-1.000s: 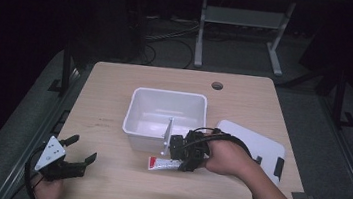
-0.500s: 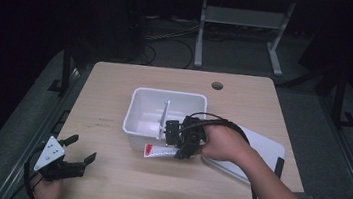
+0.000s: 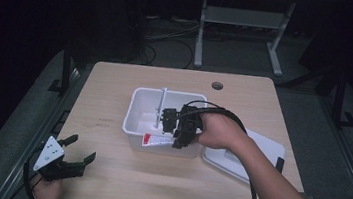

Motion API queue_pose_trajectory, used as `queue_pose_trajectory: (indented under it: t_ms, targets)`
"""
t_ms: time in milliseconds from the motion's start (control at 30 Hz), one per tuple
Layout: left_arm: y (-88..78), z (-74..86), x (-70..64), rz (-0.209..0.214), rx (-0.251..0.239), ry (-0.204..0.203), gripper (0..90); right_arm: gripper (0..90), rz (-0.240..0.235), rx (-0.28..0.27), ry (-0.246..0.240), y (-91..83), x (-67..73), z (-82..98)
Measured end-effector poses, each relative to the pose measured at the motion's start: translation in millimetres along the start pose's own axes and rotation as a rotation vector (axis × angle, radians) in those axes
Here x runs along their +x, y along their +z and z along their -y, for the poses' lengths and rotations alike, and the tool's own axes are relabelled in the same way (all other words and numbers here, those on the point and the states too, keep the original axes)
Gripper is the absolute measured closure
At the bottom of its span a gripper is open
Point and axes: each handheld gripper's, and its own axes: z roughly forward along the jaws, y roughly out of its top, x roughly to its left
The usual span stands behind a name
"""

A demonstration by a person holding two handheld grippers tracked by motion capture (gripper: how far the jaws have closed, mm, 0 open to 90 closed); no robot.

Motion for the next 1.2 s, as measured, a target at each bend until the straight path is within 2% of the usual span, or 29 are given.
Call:
queue_pose_trajectory:
  t_ms: [367,800,1200]
  targets:
    - [0.1,0.2,0.0,0.001,-0.001,0.000,13.5,69.7,0.013,-0.009,0.027,-2.9,-15.6,2.6]
    - [0.7,0.4,-0.7,0.001,-0.004,-0.001,13.5,69.7,0.009,-0.006,0.060,5.3,-34.9,7.6]
    - [0.3,0.6,-0.5,0.001,-0.007,-0.003,13.5,69.7,0.001,-0.002,0.079,12.5,-46.6,9.5]
